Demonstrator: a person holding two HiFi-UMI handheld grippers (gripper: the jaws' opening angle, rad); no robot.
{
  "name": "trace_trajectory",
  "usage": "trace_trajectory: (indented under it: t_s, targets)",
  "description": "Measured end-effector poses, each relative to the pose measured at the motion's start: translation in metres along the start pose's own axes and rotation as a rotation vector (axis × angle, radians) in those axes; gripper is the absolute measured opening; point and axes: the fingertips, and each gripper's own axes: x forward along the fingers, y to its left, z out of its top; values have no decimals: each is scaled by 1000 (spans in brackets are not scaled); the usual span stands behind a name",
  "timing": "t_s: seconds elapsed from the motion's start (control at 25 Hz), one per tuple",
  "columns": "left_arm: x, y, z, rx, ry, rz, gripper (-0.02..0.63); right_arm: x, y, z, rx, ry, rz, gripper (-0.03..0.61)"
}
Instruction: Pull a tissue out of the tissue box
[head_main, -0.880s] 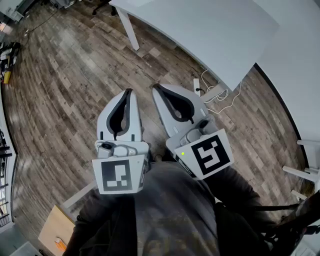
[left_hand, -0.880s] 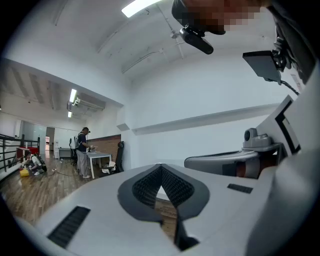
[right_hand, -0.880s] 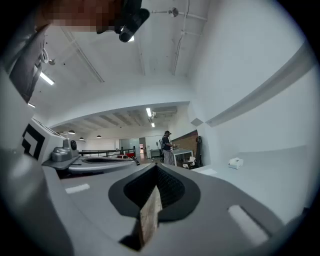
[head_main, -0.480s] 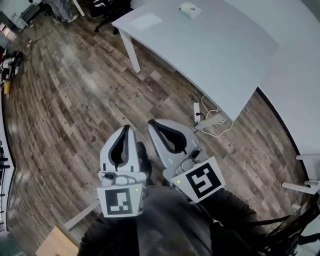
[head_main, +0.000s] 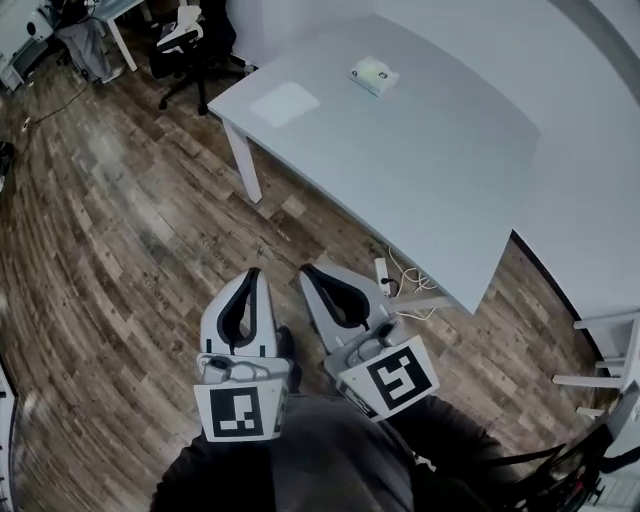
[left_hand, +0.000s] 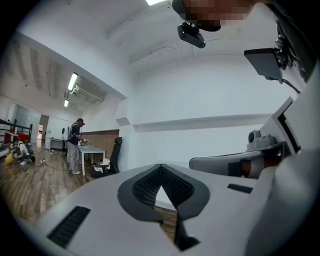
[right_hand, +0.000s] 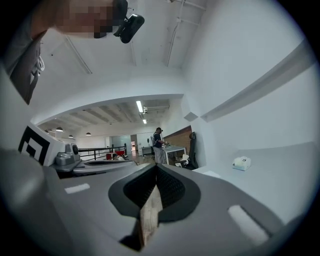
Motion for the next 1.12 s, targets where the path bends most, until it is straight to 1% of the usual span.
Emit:
trace_trajectory:
  t_s: [0.08,0.16,0.2,0.28,0.44,0.72,0.88,1.0,1.12]
  targets:
    - [21,22,1,-6,19,-29,2,31,-8,4,12,8,-21,3]
    - [30,42,3,-8,29,-32,2,52,-9,6,17,20,-38,2]
    - [37,50,4,-12,26,-40,2,60,-12,8,14,18,-55,2]
    - [57,55,8,-21,16,-85,2,73,-28,19,7,4,-106,2]
    - [100,52,12,-18,13,-174,2,90,-68,38,-37,-24,-191,2]
    - [174,45,4,-4,31,-265,2,115,-140,47,-47,-46,-298,2]
    - [222,32,-8,29,62,-331,2,128,-189,40,-29,-47,-350,2]
    - [273,24,-8,54,65,-357,2,143,-236,32,7,-49,-386,2]
    - [325,14,-10,62,74,-389,2,156,-284,29,31,-53,-423,2]
